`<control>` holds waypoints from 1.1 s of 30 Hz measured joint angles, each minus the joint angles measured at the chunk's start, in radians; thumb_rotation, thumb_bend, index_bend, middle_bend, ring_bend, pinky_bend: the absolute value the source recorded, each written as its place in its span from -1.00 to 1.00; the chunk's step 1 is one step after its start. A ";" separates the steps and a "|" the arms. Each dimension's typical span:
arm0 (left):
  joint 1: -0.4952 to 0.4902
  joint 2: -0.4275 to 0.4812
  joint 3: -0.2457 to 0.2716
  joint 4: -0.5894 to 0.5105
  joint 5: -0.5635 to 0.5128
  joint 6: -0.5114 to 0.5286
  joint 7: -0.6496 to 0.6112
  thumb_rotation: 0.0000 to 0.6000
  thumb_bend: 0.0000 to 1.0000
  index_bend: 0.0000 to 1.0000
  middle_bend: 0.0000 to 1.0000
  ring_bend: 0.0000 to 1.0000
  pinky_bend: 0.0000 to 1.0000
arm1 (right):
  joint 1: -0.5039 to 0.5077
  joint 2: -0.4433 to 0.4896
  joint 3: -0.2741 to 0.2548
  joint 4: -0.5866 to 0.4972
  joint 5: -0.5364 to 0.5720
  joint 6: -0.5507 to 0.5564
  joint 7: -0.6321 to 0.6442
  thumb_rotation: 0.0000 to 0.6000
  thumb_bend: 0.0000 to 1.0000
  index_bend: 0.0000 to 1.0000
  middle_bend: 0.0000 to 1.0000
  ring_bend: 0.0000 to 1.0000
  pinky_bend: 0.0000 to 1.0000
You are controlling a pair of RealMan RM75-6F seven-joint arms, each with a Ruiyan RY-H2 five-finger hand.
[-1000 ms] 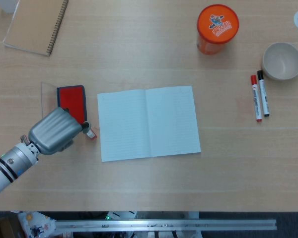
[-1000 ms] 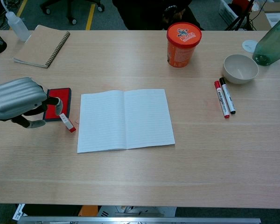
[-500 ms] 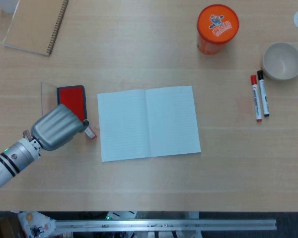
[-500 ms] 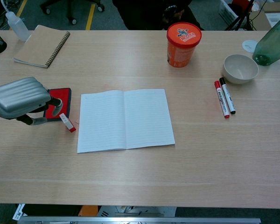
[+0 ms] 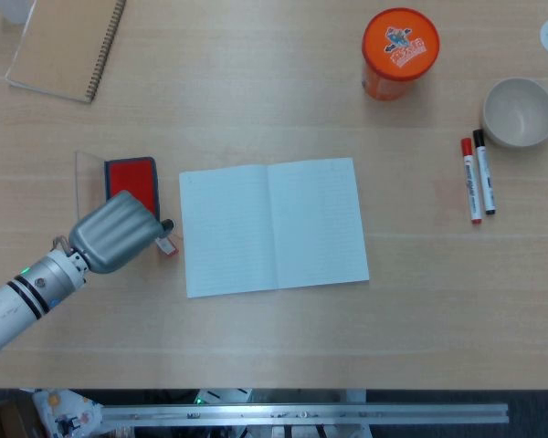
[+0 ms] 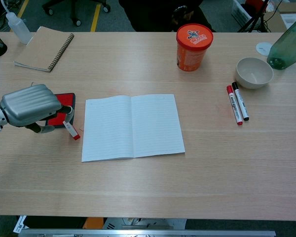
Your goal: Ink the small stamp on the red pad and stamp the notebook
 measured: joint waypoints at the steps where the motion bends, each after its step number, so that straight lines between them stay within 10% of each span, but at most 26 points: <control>1: -0.002 -0.003 -0.001 0.001 -0.002 -0.004 0.002 1.00 -0.53 -0.13 0.89 0.77 0.70 | -0.001 0.000 0.000 0.001 0.001 0.000 0.001 1.00 -0.60 -0.62 -0.35 -0.45 -0.31; 33: -0.022 -0.052 -0.001 0.018 -0.047 -0.036 0.023 1.00 -0.53 -0.19 0.89 0.76 0.70 | -0.014 0.005 -0.002 0.013 0.006 0.007 0.017 1.00 -0.60 -0.62 -0.35 -0.45 -0.31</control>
